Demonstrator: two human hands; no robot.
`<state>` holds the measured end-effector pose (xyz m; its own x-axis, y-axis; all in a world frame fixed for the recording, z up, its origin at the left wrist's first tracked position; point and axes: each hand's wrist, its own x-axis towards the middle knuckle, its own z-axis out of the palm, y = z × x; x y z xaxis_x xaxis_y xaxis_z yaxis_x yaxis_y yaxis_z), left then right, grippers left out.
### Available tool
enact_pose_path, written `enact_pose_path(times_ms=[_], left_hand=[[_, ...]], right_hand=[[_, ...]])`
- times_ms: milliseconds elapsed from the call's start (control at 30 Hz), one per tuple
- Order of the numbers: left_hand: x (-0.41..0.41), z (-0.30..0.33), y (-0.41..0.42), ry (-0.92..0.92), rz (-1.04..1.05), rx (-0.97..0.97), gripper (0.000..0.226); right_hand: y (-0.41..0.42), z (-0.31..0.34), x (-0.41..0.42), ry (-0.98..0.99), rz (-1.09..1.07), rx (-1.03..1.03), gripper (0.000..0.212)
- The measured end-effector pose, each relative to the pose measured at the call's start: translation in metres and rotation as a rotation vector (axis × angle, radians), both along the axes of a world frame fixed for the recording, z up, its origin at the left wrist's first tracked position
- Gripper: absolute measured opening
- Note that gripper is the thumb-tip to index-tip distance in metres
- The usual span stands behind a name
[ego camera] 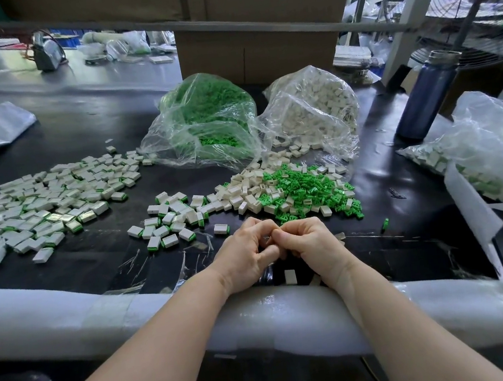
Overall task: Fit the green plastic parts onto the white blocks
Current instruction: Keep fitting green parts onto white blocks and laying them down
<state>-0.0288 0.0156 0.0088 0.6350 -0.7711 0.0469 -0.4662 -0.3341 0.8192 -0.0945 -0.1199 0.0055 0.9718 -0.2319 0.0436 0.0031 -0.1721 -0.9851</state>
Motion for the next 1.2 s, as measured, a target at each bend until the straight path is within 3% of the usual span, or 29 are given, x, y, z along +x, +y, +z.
enact_pose_path(times_ms=[500,667,900,1200], left_hand=[[0.0012,-0.0009,0.0000,-0.038,0.015,-0.034,0.016],[0.0031,-0.0034,-0.0014,-0.038,0.050,-0.114,0.007],[0.0026,-0.0021,-0.0011,-0.083,0.139,-0.064,0.015],[0.0053,-0.0077,-0.0021,-0.131,0.163,-0.038,0.014]], right_hand=[[0.0046,0.0009,0.0007,-0.020,-0.015,0.026,0.021],[0.0065,0.0020,0.0002,-0.042,-0.058,-0.047,0.027],[0.0038,0.0009,-0.0001,-0.053,-0.168,-0.037,0.011],[0.0042,0.0033,-0.0018,-0.079,-0.184,-0.095,0.019]])
